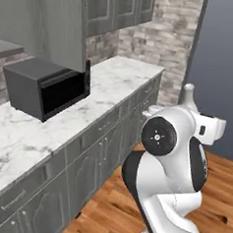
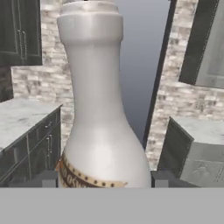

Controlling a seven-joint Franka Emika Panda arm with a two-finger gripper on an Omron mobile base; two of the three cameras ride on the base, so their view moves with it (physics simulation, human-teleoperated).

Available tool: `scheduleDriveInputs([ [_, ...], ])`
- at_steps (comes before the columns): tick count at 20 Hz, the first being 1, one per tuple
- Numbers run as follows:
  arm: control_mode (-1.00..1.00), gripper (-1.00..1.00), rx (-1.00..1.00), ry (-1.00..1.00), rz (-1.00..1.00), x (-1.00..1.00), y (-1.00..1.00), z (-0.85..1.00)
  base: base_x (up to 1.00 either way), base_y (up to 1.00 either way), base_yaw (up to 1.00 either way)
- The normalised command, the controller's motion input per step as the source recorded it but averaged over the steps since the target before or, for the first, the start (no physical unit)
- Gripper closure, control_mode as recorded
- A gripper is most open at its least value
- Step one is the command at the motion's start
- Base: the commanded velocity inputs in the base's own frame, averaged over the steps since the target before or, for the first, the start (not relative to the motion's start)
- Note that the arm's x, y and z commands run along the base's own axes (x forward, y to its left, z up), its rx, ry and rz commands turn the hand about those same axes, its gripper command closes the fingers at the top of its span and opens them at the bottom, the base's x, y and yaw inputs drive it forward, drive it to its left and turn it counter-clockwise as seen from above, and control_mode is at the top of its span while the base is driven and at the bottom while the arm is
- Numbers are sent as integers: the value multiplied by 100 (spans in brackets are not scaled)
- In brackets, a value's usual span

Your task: Open the cabinet directly in front. Then move the liquor and the cup to the dining counter with the candle on it.

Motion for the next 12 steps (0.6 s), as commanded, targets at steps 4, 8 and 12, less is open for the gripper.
scheduleDriveInputs([
  [4,100,100,0,0,0,0,0,0,0,-83,-79],
  [8,100,100,0,0,0,0,0,0,1,-95,-77],
  [12,100,100,0,0,0,0,0,0,38,-53,-65],
])
